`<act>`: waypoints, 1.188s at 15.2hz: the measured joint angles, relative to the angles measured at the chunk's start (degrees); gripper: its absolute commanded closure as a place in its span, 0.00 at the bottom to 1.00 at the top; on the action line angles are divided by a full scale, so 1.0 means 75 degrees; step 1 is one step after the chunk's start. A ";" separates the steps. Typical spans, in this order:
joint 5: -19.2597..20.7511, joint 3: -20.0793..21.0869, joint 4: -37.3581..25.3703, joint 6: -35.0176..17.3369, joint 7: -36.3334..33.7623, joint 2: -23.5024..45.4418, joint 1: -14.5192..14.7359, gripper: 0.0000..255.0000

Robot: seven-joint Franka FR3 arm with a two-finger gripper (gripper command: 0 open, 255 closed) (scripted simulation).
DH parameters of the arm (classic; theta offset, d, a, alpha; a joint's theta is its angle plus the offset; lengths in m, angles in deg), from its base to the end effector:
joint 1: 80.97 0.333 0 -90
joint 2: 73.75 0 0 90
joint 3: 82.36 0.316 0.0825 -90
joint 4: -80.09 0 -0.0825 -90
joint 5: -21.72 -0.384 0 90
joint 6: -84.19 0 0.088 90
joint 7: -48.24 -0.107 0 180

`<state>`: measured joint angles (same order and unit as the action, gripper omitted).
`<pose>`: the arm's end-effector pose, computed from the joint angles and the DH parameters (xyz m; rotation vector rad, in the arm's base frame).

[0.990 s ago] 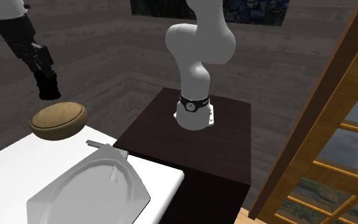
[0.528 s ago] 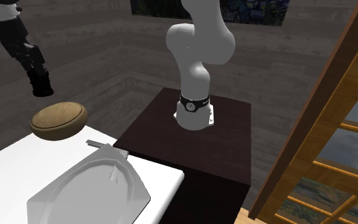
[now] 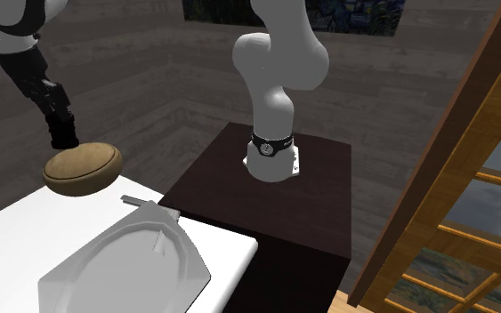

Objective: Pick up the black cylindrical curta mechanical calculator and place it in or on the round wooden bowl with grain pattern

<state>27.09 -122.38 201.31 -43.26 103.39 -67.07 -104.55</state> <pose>0.2502 -0.4996 0.3742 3.0420 -0.1325 -0.1830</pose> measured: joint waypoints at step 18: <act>-0.0471 0.0118 0.0409 -0.0951 0.0234 0.0638 -0.0144 0.00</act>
<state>23.56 -121.50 204.38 -50.40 105.15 -62.29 -105.64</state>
